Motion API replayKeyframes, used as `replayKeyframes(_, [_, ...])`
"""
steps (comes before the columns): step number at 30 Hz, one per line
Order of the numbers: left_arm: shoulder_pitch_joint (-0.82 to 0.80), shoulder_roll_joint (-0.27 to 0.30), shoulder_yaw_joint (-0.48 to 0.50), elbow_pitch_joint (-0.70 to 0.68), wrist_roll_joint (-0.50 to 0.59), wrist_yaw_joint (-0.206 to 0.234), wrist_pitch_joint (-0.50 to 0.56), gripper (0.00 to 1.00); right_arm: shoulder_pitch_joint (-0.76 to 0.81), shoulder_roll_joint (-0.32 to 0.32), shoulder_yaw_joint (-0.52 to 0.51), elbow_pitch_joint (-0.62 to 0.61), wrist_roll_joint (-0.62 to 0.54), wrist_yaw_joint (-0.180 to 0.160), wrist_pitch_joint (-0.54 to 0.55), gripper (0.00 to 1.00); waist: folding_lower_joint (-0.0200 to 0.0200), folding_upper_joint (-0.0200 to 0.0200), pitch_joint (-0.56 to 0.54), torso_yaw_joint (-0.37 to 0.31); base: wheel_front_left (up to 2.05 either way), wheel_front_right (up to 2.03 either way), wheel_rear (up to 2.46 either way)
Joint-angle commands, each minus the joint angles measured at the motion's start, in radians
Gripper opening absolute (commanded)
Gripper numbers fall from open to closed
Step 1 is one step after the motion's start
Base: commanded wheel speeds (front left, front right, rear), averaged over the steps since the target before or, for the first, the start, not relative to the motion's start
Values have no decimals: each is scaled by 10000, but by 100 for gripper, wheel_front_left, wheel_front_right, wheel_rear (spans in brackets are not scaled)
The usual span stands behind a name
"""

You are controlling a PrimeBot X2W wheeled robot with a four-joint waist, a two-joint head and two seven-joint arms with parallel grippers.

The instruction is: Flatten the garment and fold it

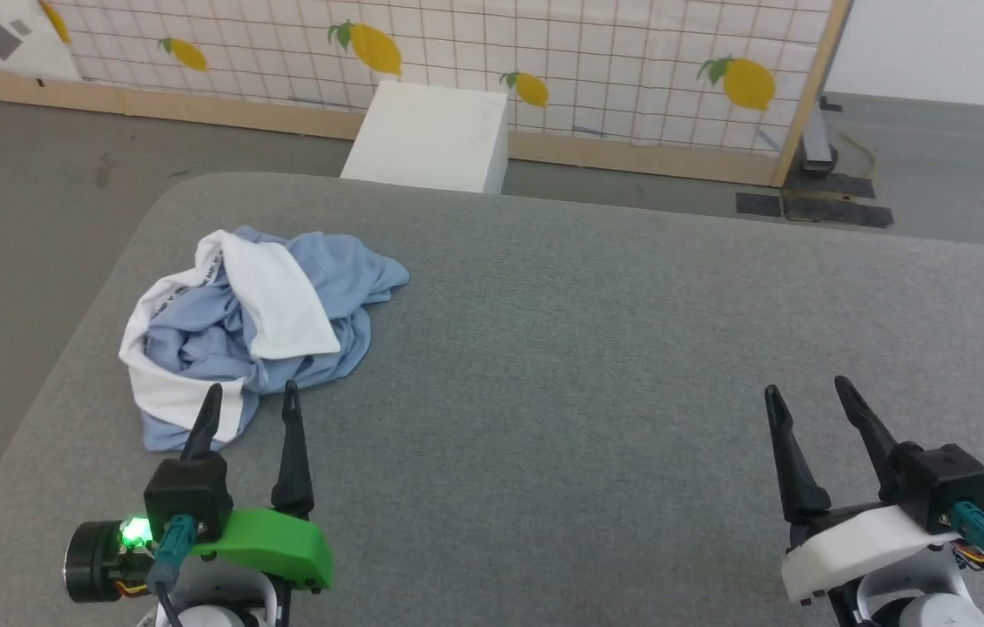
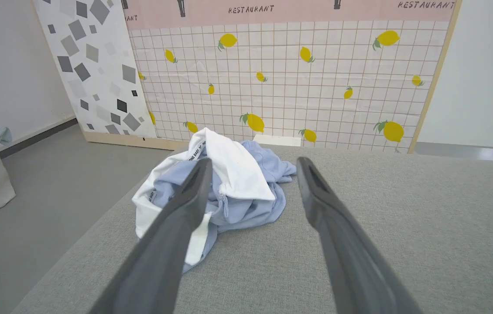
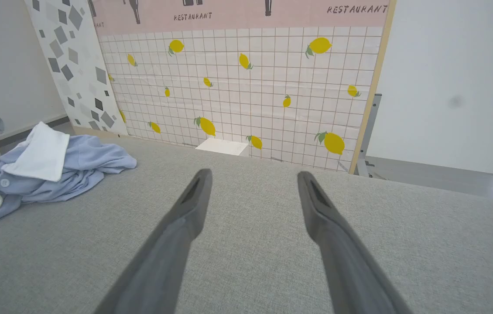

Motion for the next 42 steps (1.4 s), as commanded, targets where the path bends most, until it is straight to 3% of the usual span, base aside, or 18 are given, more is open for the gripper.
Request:
replayKeyframes(1, [180, -17, -3, -41, -69, 97, -133, 100, 22, 10, 16, 46, 88, -8, -139, 100, 0, -1, -10, 186, 0, 0, 0])
replayKeyframes(34, [823, -23, 142, 48, -127, 72, -810, 100, 276, 17, 260, 443, 766, -12, -820, 100, 0, -1, -376, 2414, 0, 0, 0])
replayKeyframes(42, [819, -27, 370, -1, -1029, -42, -974, 100, 284, 19, 123, 495, 873, -13, -984, 100, 0, -1, -281, 2604, 0, 0, 0])
